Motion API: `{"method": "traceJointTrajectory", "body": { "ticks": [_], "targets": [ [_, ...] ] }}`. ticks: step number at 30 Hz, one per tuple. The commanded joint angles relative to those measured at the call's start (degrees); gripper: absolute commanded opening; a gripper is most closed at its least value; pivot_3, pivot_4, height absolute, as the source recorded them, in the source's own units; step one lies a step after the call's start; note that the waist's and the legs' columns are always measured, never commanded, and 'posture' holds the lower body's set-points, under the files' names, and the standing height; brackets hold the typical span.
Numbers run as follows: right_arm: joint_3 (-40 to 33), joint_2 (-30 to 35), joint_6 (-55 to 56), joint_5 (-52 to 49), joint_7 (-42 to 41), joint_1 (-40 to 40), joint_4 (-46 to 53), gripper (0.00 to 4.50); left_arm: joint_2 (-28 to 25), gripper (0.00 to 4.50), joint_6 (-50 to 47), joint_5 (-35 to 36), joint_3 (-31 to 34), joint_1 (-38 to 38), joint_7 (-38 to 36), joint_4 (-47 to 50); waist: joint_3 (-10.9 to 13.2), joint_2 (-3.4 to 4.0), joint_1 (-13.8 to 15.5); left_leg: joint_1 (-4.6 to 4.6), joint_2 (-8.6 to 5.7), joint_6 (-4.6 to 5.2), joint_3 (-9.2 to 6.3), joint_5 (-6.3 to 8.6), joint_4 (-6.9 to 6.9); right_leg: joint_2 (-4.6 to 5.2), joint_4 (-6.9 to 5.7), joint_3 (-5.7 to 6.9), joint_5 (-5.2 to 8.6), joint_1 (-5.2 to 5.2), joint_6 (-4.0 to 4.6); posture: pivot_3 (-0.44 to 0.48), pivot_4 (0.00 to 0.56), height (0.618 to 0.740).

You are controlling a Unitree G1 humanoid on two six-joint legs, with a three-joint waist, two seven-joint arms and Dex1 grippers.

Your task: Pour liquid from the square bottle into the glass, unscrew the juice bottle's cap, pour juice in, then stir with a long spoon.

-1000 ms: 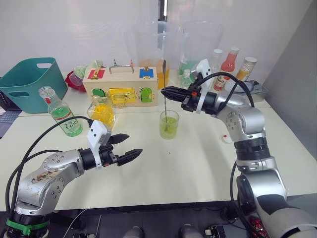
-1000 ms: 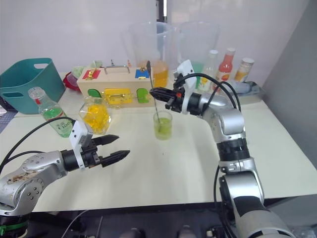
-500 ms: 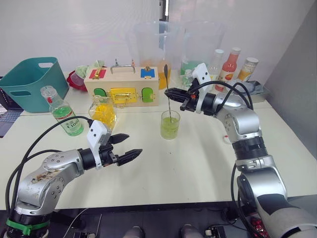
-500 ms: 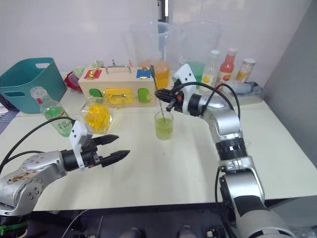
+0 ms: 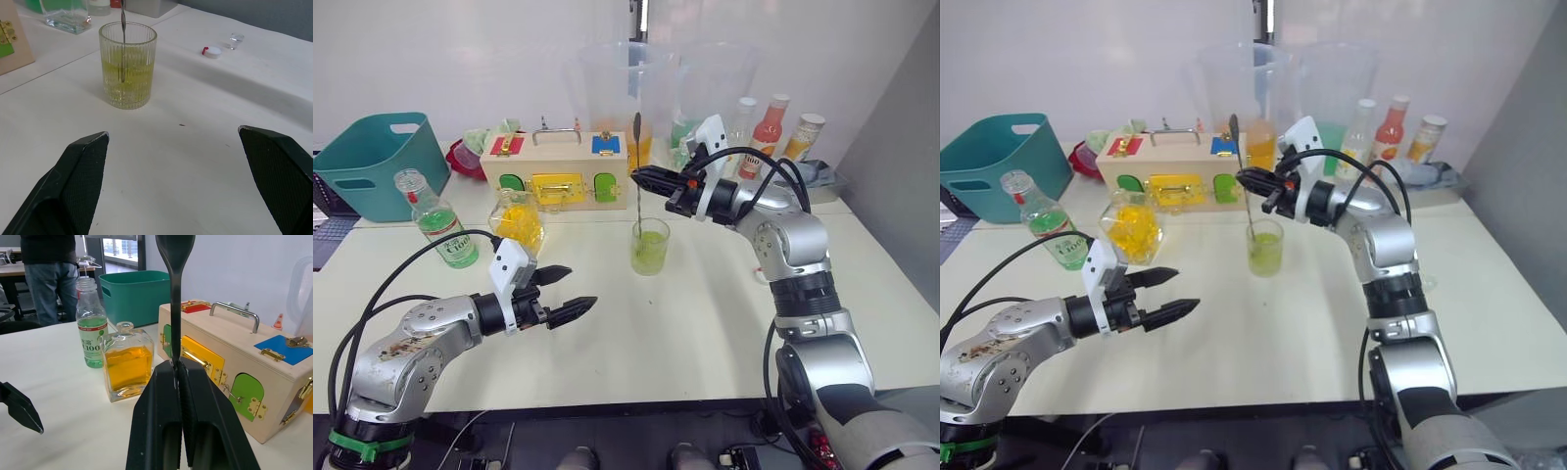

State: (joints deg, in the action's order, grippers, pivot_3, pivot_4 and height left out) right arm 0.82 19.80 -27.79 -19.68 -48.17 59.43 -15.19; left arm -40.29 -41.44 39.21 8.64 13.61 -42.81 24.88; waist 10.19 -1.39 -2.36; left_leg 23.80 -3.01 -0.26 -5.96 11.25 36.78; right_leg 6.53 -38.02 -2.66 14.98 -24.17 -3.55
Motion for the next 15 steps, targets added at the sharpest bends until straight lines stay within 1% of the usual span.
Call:
{"method": "traceJointTrajectory", "body": {
  "ticks": [1, 5, 15],
  "targets": [
    [-1.2, 1.9, 1.6, 0.3, -0.2, 2.1, 1.4, 0.0, -0.2, 4.48, 1.4, -0.1, 0.6, 0.8, -0.4, 0.8, 0.0, 0.0, 0.0, 0.0, 0.0, 0.0, 0.0, 0.0, 0.0, 0.0, 0.0, 0.0, 0.0, 0.0, 0.0, 0.0, 0.15, 0.74],
    [-2.5, 4.2, -1.5, -1.6, -0.9, 2.9, 3.2, 0.0, 0.1, 4.48, 1.8, -0.4, 0.5, 1.1, -0.4, 0.4, 0.0, 0.0, -0.1, 0.0, 0.01, 0.0, 0.01, 0.0, 0.0, 0.0, 0.0, 0.0, 0.0, -0.01, 0.0, 0.0, 0.15, 0.74],
    [-6.4, 6.5, -9.4, -6.9, 0.6, 4.2, 7.1, 0.0, 0.4, 4.48, 1.9, -0.5, -0.3, 2.2, -1.5, -0.6, 0.0, 0.0, -0.1, 0.0, 0.02, 0.0, 0.0, 0.0, 0.0, -0.01, 0.0, 0.0, 0.0, -0.01, 0.0, 0.0, 0.15, 0.74]
  ]
}}
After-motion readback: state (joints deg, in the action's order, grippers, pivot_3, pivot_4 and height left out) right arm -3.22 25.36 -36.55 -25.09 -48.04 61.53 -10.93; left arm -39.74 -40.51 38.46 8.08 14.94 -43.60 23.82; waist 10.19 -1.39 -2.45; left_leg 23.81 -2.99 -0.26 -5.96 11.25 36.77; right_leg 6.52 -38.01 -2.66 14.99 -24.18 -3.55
